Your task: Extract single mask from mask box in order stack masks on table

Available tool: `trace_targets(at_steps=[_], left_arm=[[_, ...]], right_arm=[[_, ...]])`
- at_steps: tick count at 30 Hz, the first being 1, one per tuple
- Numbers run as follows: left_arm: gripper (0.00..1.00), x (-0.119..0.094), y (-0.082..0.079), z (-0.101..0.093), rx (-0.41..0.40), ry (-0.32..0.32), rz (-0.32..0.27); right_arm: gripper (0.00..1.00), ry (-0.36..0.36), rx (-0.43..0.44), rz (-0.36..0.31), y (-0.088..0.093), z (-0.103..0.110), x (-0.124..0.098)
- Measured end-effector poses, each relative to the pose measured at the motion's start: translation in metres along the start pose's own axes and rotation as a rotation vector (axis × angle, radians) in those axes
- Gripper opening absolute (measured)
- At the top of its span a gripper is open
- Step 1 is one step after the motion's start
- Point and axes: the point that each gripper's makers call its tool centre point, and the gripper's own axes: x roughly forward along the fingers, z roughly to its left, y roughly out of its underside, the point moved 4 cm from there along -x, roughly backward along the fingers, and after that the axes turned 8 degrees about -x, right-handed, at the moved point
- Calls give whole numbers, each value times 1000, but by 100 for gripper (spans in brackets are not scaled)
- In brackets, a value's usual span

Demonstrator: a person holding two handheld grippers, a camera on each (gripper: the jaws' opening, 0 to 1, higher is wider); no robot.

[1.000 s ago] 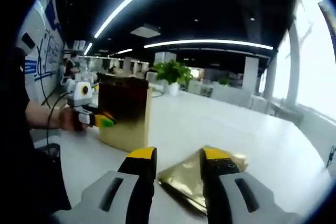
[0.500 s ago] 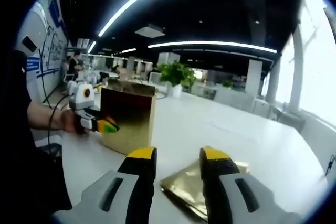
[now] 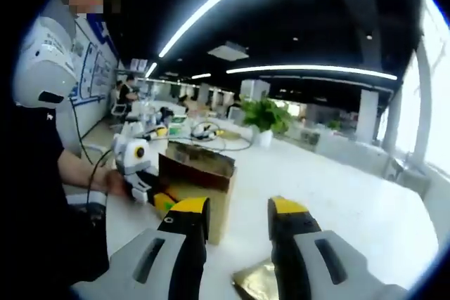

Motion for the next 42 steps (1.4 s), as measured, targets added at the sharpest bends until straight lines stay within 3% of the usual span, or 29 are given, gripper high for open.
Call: trace_targets(at_steps=[12,18,25,35,42], left_arm=[[30,1,-1,-5,15,2,2],[30,1,-1,-8,20,4,2],[30,1,-1,-8,20,4,2],[30,3,-2,-10,17,3,2],[30,3,-2,-11,20,6,2]], right_arm=[[29,-167,-212,60,-31,10,30],[27,-224,-276,77,-42,11,44],[23,-315,-368,138,-43,19,57],[23,-349,-445,163,-50,18,73],[19,-392,-493,192,-46,24,76]])
